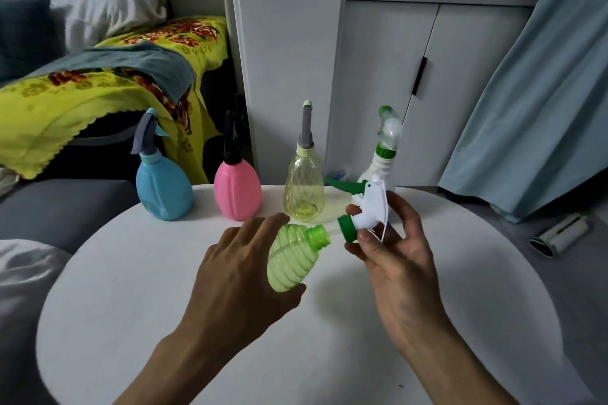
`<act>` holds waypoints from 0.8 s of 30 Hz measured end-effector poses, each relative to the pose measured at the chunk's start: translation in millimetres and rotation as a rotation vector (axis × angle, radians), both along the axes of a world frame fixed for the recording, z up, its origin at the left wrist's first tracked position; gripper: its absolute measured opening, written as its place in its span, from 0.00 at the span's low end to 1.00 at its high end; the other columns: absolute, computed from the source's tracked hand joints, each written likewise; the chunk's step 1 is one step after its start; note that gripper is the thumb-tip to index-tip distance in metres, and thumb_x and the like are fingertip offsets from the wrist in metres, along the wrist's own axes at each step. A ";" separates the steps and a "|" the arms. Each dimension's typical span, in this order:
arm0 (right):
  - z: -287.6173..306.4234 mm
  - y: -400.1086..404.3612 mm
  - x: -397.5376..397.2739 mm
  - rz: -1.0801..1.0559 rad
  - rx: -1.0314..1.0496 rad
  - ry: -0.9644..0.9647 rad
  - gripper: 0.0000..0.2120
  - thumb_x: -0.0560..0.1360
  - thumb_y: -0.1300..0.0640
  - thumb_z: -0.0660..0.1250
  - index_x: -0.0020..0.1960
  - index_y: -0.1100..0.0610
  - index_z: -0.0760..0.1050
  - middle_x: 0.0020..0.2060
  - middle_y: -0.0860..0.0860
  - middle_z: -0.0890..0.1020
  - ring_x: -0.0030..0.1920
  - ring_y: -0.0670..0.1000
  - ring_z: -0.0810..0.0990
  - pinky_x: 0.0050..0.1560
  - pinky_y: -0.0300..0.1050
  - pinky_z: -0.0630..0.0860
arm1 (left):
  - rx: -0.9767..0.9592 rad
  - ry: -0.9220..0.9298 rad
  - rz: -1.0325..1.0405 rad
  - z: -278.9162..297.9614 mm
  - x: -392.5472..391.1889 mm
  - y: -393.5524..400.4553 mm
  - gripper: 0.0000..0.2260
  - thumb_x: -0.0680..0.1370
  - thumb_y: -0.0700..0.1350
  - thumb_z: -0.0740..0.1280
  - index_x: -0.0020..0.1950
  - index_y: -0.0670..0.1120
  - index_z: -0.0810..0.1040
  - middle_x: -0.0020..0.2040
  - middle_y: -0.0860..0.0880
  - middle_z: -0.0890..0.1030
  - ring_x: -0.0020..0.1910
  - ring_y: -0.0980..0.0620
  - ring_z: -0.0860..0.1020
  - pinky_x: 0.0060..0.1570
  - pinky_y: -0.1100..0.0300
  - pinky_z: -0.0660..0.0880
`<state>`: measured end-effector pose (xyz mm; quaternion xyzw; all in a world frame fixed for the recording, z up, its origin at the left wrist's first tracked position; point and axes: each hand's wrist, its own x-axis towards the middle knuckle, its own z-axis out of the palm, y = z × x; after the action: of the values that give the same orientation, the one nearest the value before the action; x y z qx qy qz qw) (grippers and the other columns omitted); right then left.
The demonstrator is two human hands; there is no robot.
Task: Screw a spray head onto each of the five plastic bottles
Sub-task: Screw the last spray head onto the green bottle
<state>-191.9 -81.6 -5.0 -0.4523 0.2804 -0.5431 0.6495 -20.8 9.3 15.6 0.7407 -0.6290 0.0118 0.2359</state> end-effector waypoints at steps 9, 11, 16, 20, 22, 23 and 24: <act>-5.4 6.7 4.5 0.049 -0.115 0.098 0.32 0.70 0.64 0.74 0.69 0.44 0.70 0.60 0.52 0.84 0.61 0.55 0.82 0.54 0.46 0.80 | 0.016 -0.010 -0.014 -2.5 2.4 1.2 0.40 0.60 0.60 0.79 0.68 0.52 0.72 0.61 0.51 0.80 0.54 0.46 0.79 0.49 0.49 0.78; -1.9 4.9 -2.0 0.037 -0.319 0.356 0.34 0.72 0.57 0.76 0.71 0.36 0.66 0.63 0.44 0.81 0.62 0.46 0.80 0.58 0.40 0.78 | 0.022 -0.016 -0.041 -2.5 4.9 0.8 0.40 0.60 0.60 0.79 0.69 0.52 0.72 0.61 0.51 0.80 0.55 0.46 0.79 0.50 0.48 0.78; 9.7 -9.0 -23.9 -0.049 -0.868 1.025 0.26 0.73 0.43 0.69 0.70 0.41 0.69 0.51 0.39 0.82 0.50 0.39 0.79 0.51 0.33 0.76 | 0.036 -0.056 -0.115 -2.1 11.9 0.8 0.38 0.61 0.61 0.78 0.68 0.52 0.72 0.60 0.52 0.80 0.54 0.47 0.79 0.51 0.49 0.79; 11.7 -13.3 -30.9 -0.271 -1.167 1.128 0.15 0.74 0.47 0.72 0.57 0.52 0.84 0.37 0.52 0.84 0.36 0.56 0.78 0.40 0.44 0.77 | 0.055 -0.088 -0.137 -2.3 14.4 0.8 0.38 0.62 0.60 0.77 0.69 0.52 0.71 0.61 0.52 0.79 0.55 0.46 0.78 0.51 0.49 0.77; 12.5 -16.1 -33.1 -0.315 -1.240 1.169 0.14 0.71 0.49 0.75 0.54 0.53 0.85 0.39 0.52 0.83 0.38 0.56 0.77 0.41 0.46 0.73 | 0.057 -0.115 -0.149 -1.3 15.9 0.1 0.37 0.62 0.60 0.77 0.69 0.53 0.71 0.61 0.52 0.78 0.56 0.47 0.78 0.52 0.49 0.77; 13.6 -16.3 -33.8 -0.299 -1.238 1.179 0.13 0.71 0.48 0.75 0.53 0.53 0.85 0.43 0.52 0.82 0.43 0.56 0.77 0.43 0.48 0.73 | 0.058 -0.129 -0.154 -0.7 16.3 -0.1 0.37 0.62 0.60 0.76 0.69 0.53 0.71 0.61 0.52 0.78 0.56 0.47 0.77 0.52 0.49 0.77; 14.5 -15.6 -33.8 -0.262 -1.218 1.173 0.13 0.73 0.47 0.73 0.53 0.53 0.84 0.48 0.52 0.82 0.48 0.55 0.77 0.47 0.49 0.73 | 0.056 -0.133 -0.159 -0.2 16.3 -0.3 0.37 0.62 0.60 0.76 0.69 0.53 0.71 0.61 0.52 0.78 0.56 0.48 0.77 0.52 0.49 0.77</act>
<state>-225.7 -97.2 9.5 -0.8942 0.2803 -0.3480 -0.0252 -4.5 9.0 15.4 0.6922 -0.7002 0.0246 0.1732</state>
